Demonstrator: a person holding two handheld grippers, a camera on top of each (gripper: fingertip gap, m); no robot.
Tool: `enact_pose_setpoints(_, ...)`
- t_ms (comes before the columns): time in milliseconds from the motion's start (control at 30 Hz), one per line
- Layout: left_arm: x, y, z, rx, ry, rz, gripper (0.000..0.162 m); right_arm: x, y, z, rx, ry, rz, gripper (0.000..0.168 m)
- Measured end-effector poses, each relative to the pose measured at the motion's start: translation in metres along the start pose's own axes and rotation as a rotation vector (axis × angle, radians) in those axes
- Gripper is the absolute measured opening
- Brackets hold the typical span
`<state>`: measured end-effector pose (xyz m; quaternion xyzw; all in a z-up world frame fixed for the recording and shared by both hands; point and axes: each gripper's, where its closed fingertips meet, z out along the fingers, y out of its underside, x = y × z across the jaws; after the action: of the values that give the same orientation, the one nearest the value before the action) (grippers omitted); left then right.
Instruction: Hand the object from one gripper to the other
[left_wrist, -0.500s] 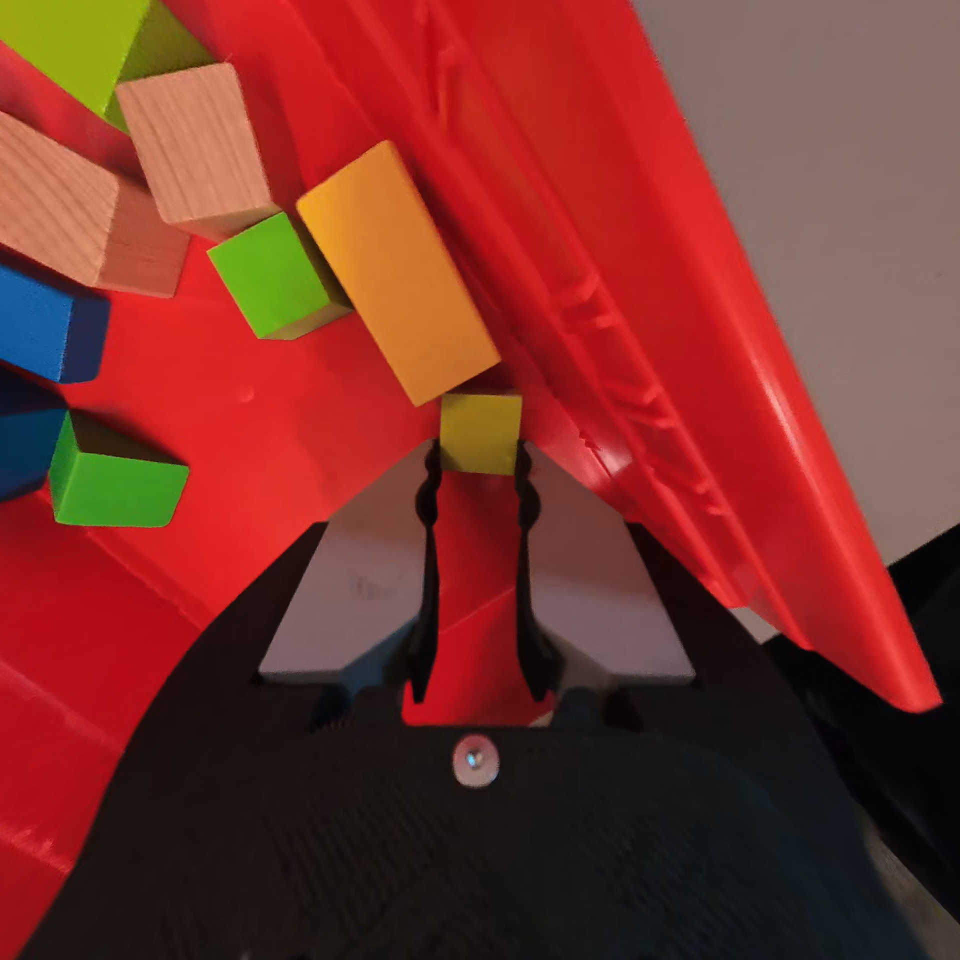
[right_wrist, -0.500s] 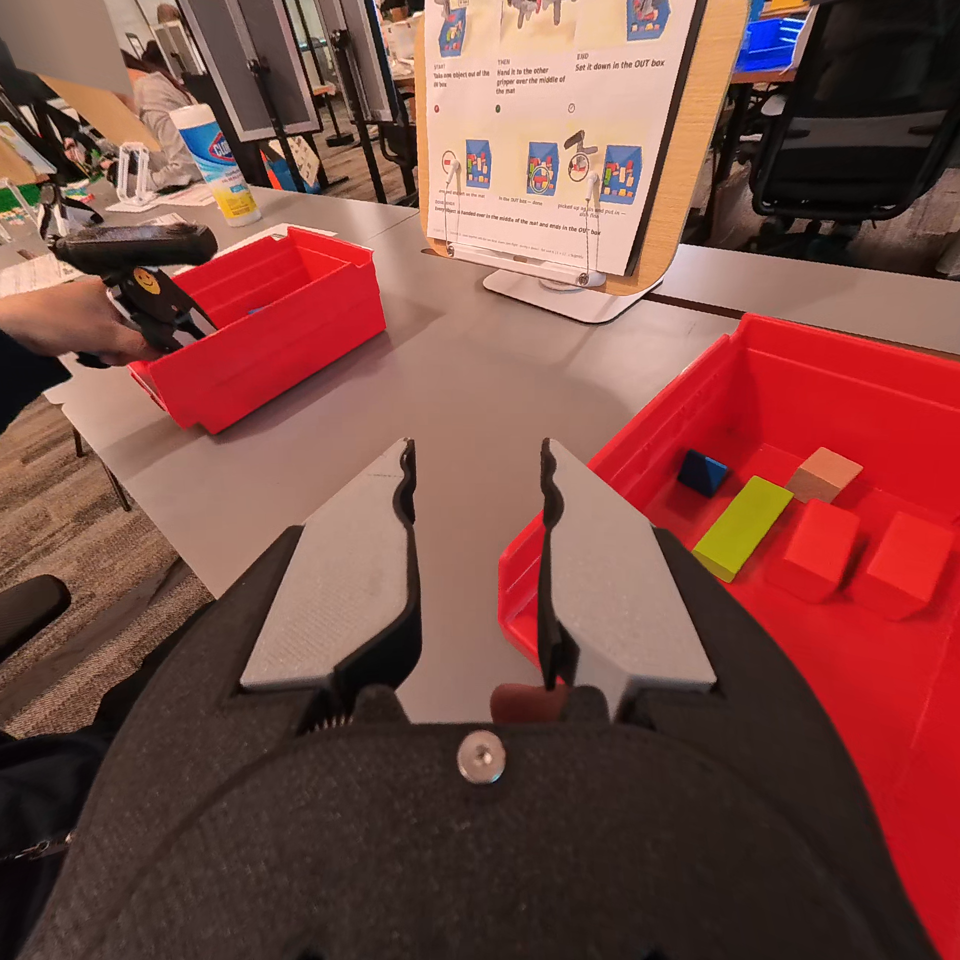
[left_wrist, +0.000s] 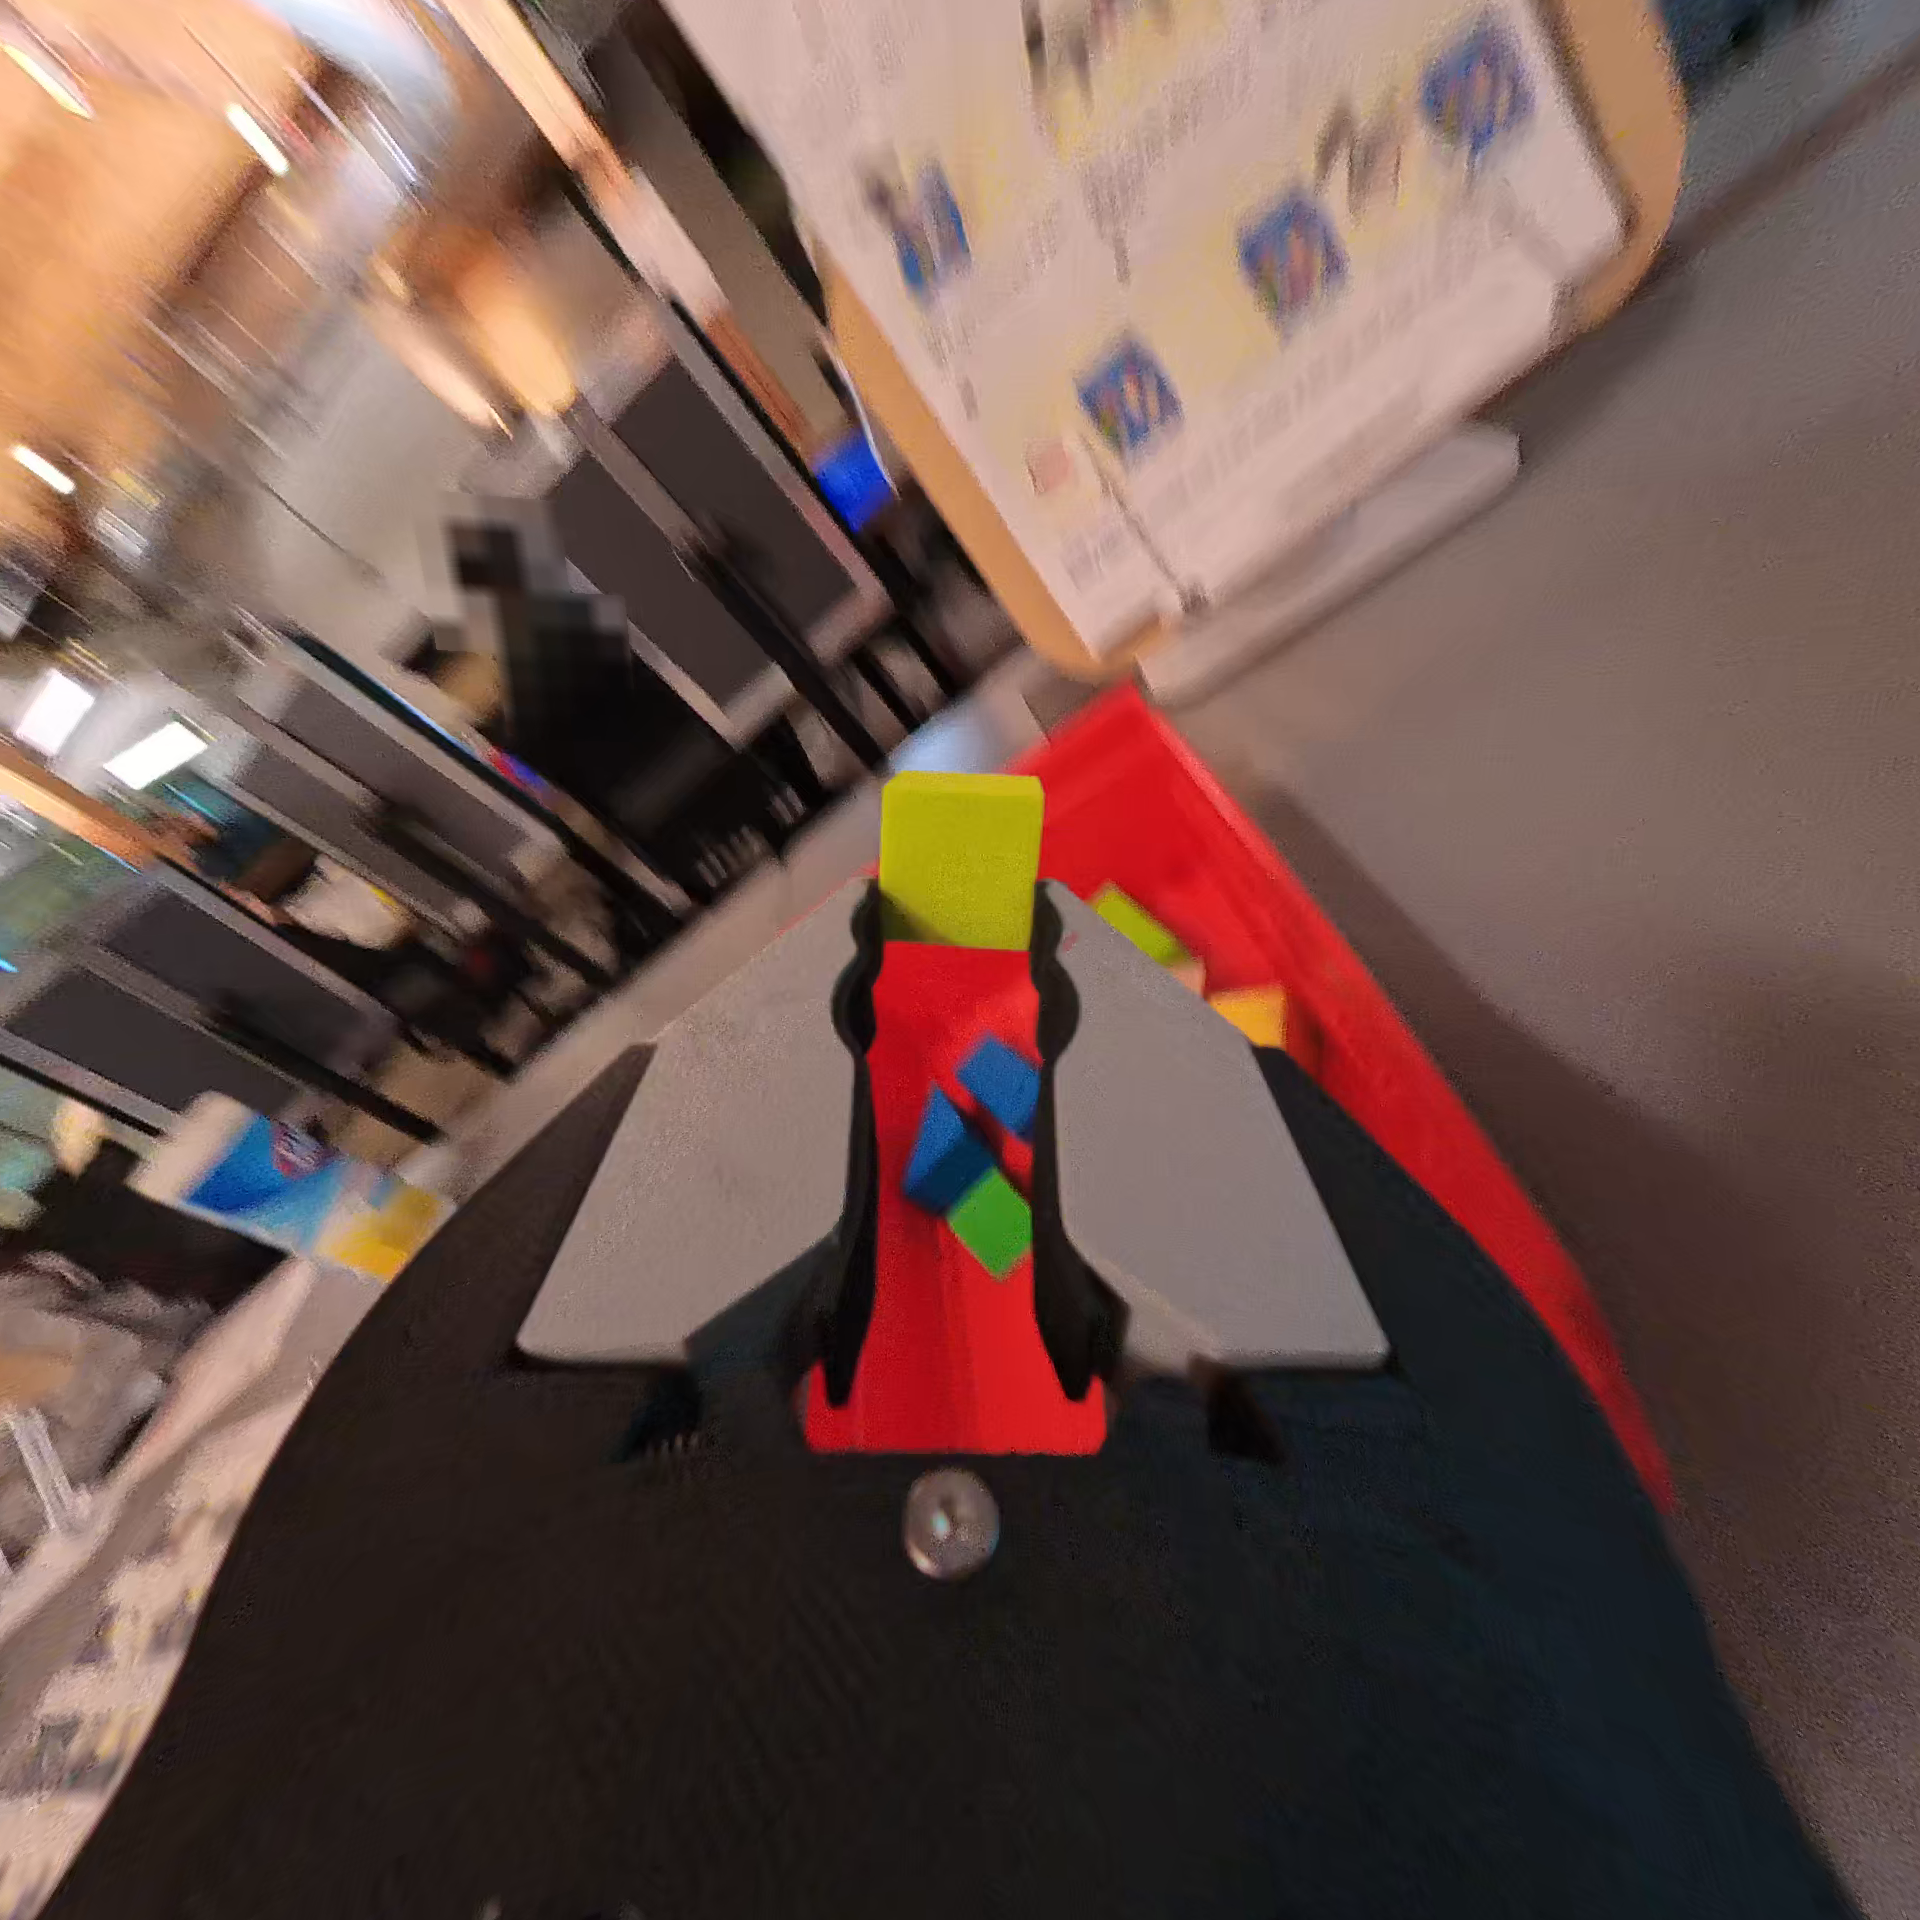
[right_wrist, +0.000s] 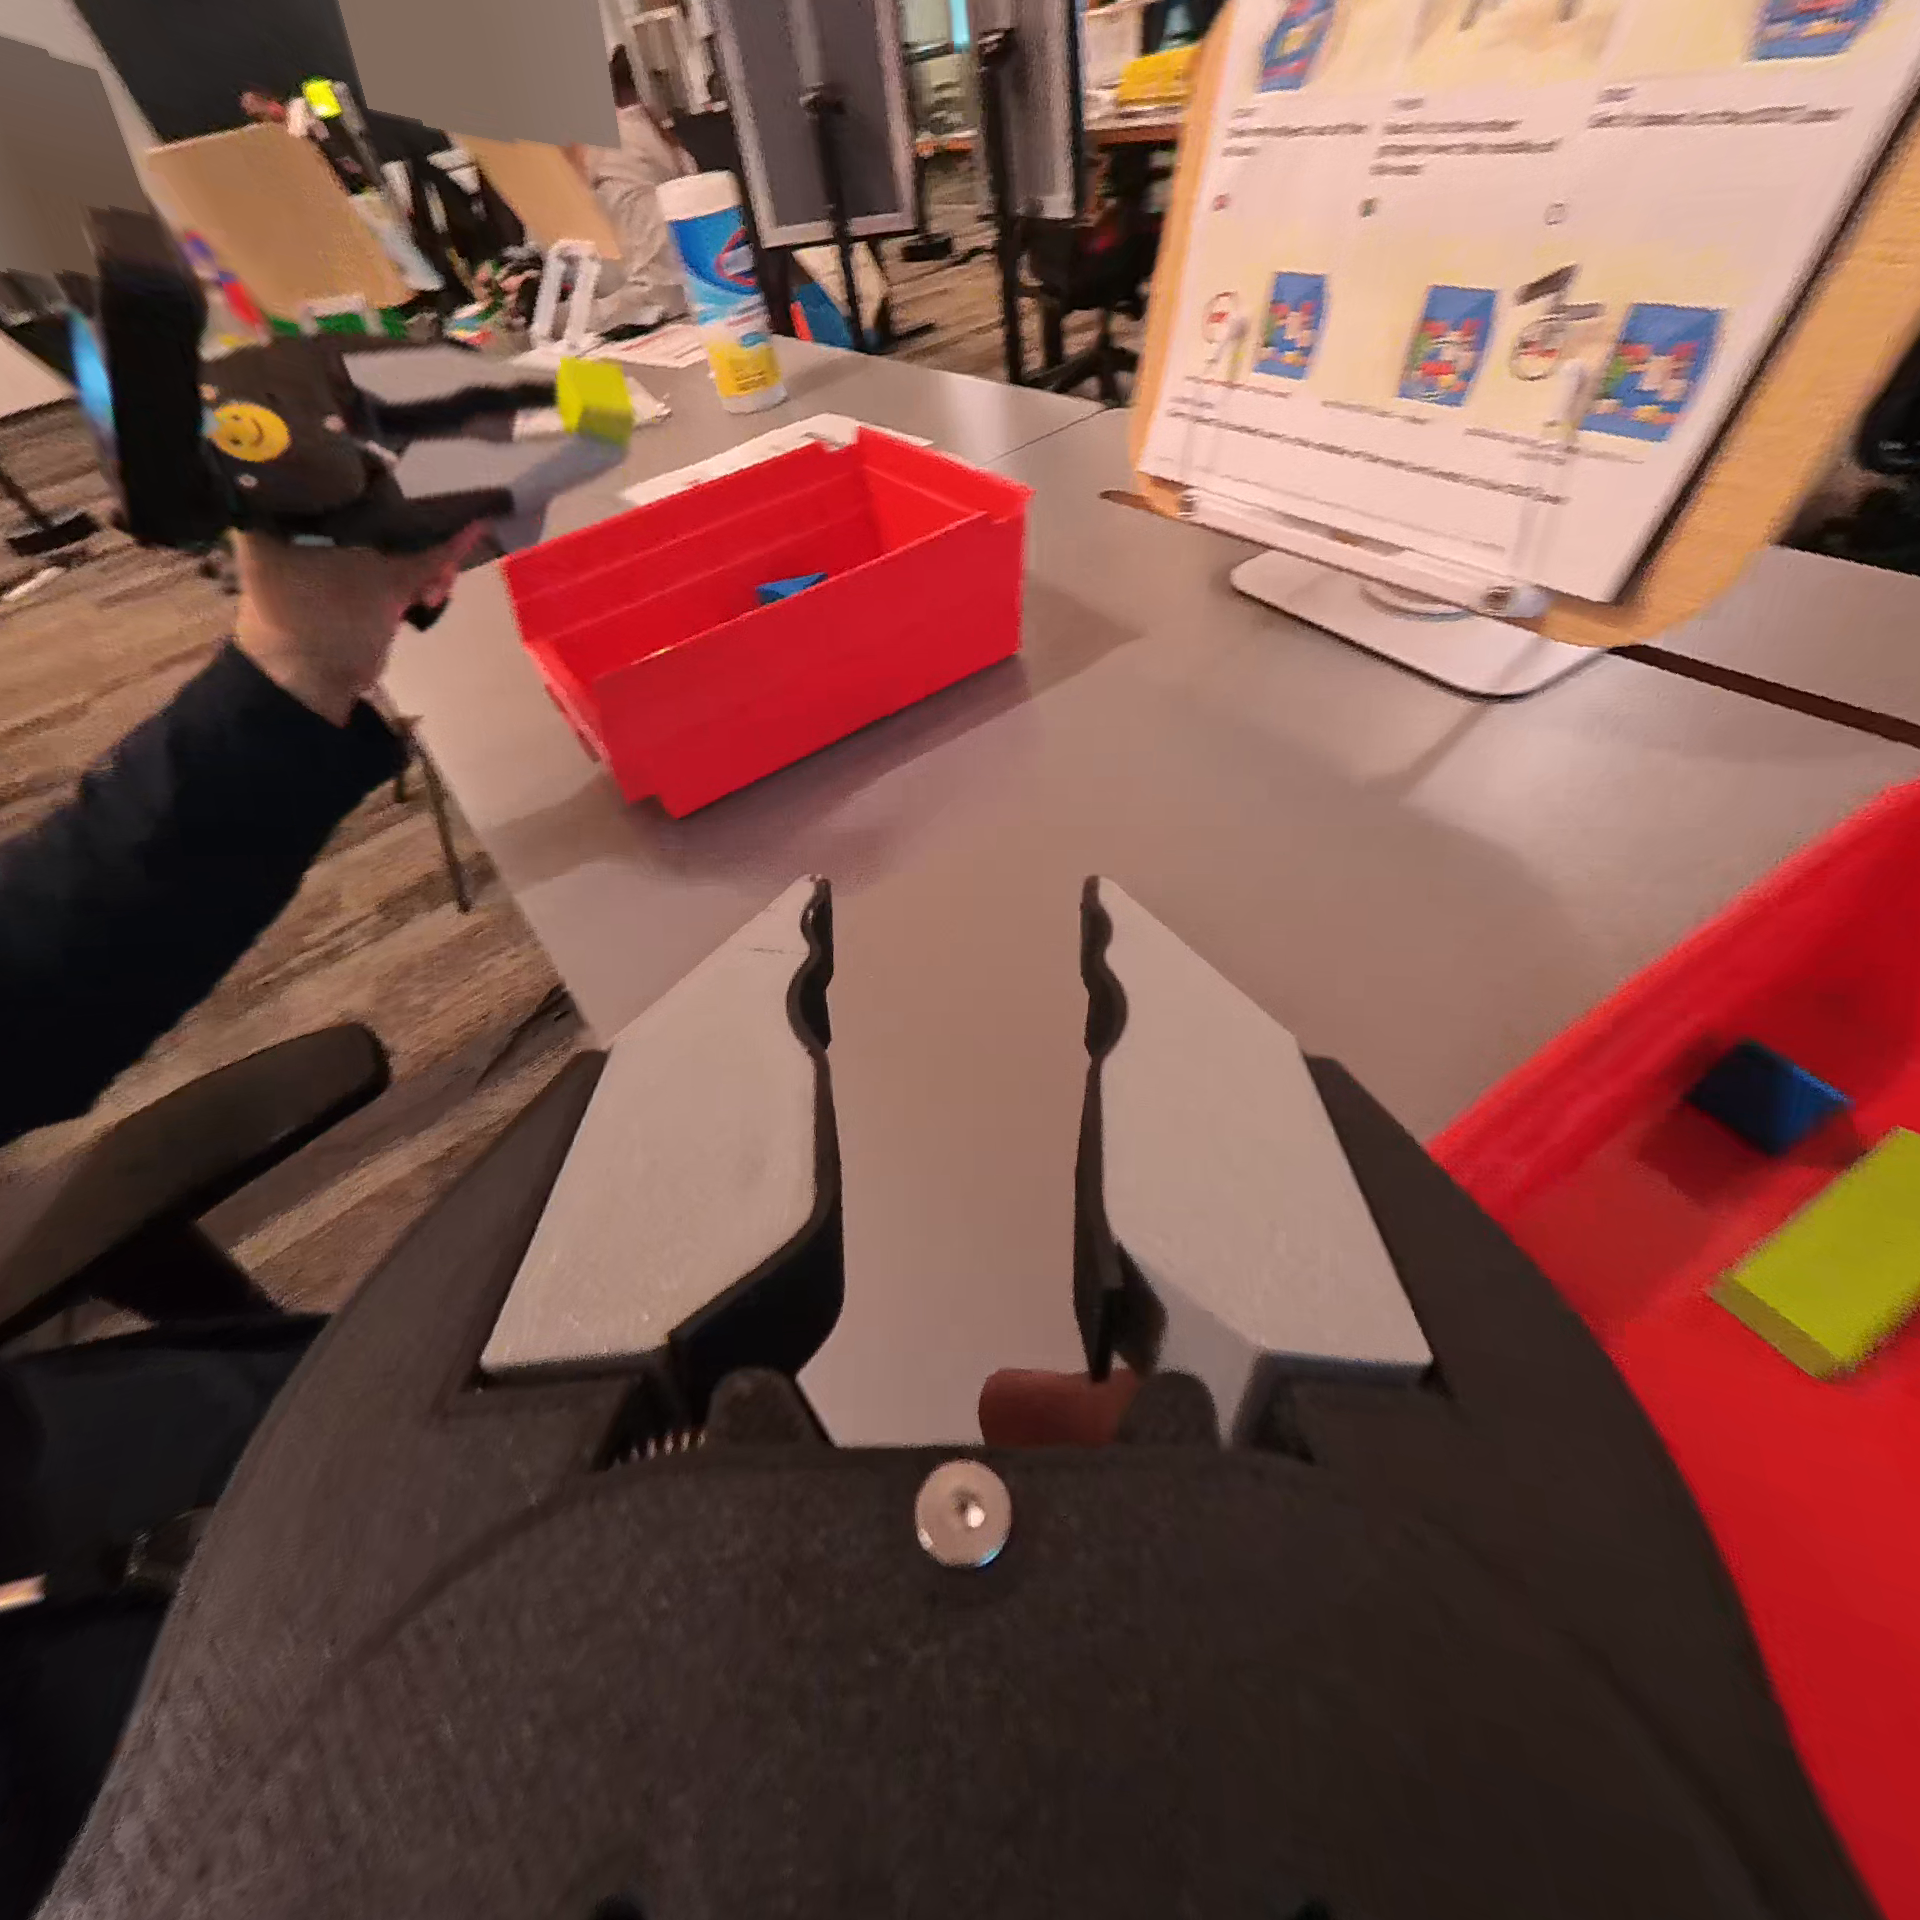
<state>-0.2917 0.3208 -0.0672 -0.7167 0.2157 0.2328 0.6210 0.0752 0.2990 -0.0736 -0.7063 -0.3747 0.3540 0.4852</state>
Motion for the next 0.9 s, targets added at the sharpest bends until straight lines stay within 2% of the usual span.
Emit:
enact_pose_setpoints(133,0.026,-0.061,-0.041,0.269,-0.081,0.088,0.025,-0.052,0.001,0.022,-0.024,-0.121,-0.067,0.047)
enact_pose_setpoints(267,0.096,-0.109,-0.072,0.456,-0.008,0.244,0.025,-0.102,-0.008,0.037,0.020,-0.212,-0.140,0.049)
enact_pose_setpoints(400,0.173,-0.141,-0.100,0.589,0.075,0.457,0.025,-0.122,-0.016,0.042,0.073,-0.214,-0.177,0.055)
enact_pose_setpoints(500,0.208,-0.148,-0.105,0.611,0.080,0.577,0.025,-0.120,-0.013,0.043,0.082,-0.195,-0.191,0.052)
enact_pose_setpoints(600,0.227,-0.147,-0.097,0.592,0.117,0.595,0.025,-0.112,-0.003,0.048,0.038,-0.177,-0.183,0.049)
enact_pose_setpoints(633,0.231,-0.146,-0.094,0.579,0.131,0.590,0.025,-0.108,0.000,0.049,0.029,-0.166,-0.180,0.044)
enact_pose_setpoints(667,0.234,-0.145,-0.091,0.566,0.137,0.587,0.025,-0.104,0.003,0.052,0.017,-0.153,-0.186,0.028)
enact_pose_setpoints(700,0.236,-0.142,-0.088,0.542,0.149,0.589,0.025,-0.099,0.007,0.054,0.005,-0.137,-0.194,0.024)
enact_pose_setpoints(900,0.241,-0.132,-0.079,0.471,0.182,0.571,0.025,-0.093,0.014,0.062,-0.009,-0.204,-0.096,0.024)
